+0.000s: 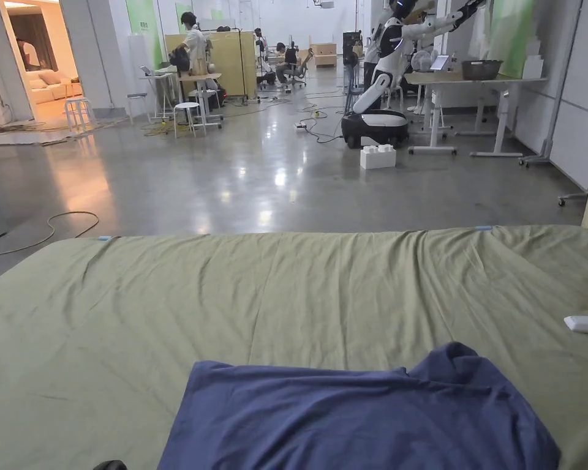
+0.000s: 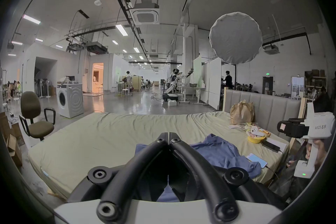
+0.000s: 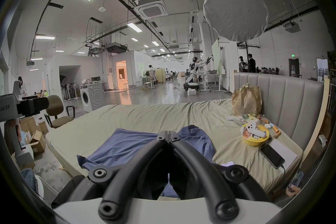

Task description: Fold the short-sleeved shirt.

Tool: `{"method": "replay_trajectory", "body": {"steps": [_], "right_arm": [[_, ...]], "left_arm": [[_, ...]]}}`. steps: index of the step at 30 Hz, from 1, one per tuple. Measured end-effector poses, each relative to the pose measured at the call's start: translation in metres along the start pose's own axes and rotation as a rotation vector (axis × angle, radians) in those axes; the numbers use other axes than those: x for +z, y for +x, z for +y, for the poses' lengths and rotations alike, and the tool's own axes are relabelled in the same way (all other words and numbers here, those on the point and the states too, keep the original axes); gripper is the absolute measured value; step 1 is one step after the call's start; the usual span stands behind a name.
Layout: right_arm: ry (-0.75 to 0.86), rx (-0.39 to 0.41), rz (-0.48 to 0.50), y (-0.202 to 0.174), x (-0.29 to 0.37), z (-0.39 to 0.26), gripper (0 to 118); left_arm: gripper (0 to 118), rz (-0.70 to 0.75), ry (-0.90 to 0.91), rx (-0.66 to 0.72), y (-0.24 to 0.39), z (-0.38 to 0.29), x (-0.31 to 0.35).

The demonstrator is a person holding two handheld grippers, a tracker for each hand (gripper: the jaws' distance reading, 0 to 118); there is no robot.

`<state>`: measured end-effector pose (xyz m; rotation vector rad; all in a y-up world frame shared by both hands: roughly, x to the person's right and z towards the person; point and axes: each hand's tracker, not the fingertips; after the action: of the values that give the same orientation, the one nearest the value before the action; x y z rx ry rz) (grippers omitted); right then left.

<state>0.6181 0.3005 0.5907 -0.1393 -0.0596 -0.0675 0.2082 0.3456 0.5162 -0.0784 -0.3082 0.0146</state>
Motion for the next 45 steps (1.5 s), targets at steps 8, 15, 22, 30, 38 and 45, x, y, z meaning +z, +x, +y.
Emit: {"method": "replay_trajectory", "body": {"steps": [8, 15, 22, 30, 38, 45], "right_arm": [[-0.171, -0.153, 0.018, 0.017, -0.007, -0.032, 0], [-0.205, -0.285, 0.002, 0.030, -0.022, -0.042, 0], [-0.237, -0.324, -0.007, 0.034, -0.027, -0.048, 0], [-0.304, -0.234, -0.072, 0.046, -0.025, -0.064, 0], [-0.518, -0.116, -0.281, 0.095, -0.068, -0.111, 79], [-0.628, -0.161, -0.194, 0.128, -0.105, -0.165, 75]], "left_arm": [[0, 0.058, -0.272, 0.070, -0.060, -0.063, -0.038], [73, 0.030, -0.544, 0.178, -0.121, -0.171, -0.113], [69, 0.115, -0.665, 0.273, -0.141, -0.223, -0.161], [9, 0.081, -0.741, 0.113, -0.122, -0.235, -0.174], [8, 0.069, -0.796, 0.131, -0.122, -0.230, -0.179], [8, 0.096, -0.776, 0.133, -0.109, -0.228, -0.173]]}}
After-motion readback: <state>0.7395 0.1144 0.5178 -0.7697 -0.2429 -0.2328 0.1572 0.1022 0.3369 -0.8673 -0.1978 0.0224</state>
